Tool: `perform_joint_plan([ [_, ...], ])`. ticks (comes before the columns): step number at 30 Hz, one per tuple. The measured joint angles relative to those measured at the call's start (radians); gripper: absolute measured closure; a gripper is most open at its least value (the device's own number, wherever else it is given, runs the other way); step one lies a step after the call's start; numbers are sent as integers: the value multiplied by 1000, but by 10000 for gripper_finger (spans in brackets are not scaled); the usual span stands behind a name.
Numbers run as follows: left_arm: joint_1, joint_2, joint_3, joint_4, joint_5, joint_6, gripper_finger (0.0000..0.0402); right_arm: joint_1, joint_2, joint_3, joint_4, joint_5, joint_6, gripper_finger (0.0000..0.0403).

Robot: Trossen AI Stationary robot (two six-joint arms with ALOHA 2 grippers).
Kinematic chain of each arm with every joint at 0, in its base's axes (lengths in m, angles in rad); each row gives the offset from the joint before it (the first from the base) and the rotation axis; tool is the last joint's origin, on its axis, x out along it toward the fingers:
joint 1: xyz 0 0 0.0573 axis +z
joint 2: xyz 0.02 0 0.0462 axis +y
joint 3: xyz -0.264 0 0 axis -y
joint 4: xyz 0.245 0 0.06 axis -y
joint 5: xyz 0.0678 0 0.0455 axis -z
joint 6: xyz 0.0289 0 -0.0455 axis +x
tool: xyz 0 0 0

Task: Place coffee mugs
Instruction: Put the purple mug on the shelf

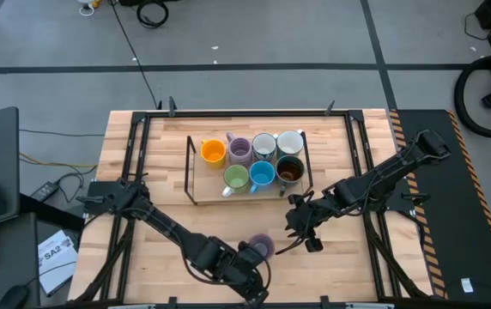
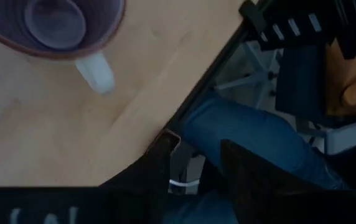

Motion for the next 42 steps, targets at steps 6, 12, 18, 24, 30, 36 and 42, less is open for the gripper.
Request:
perform_joint_plan([
  [6, 9, 11, -9, -9, -23, -4, 203, 0, 0, 0, 0, 0, 0, 290],
  [12, 32, 11, -50, -23, -25, -31, 174, 0, 0, 0, 1, 0, 0, 290],
  [18, 50, 11, -99, -7, -29, -34, 173, 0, 0, 0, 1, 0, 0, 290],
  [24, 57, 10, -150, 50, -52, -34, 173, 0, 1, 0, 1, 0, 0, 290],
  [30, 59, 10, -235, 169, -82, -34, 173, 0, 1, 0, 1, 0, 0, 290],
  [36, 69, 11, -297, 228, -89, -35, 173, 0, 1, 0, 1, 0, 0, 290],
  [42, 89, 10, -307, 225, -89, -34, 173, 0, 1, 0, 1, 0, 0, 290],
])
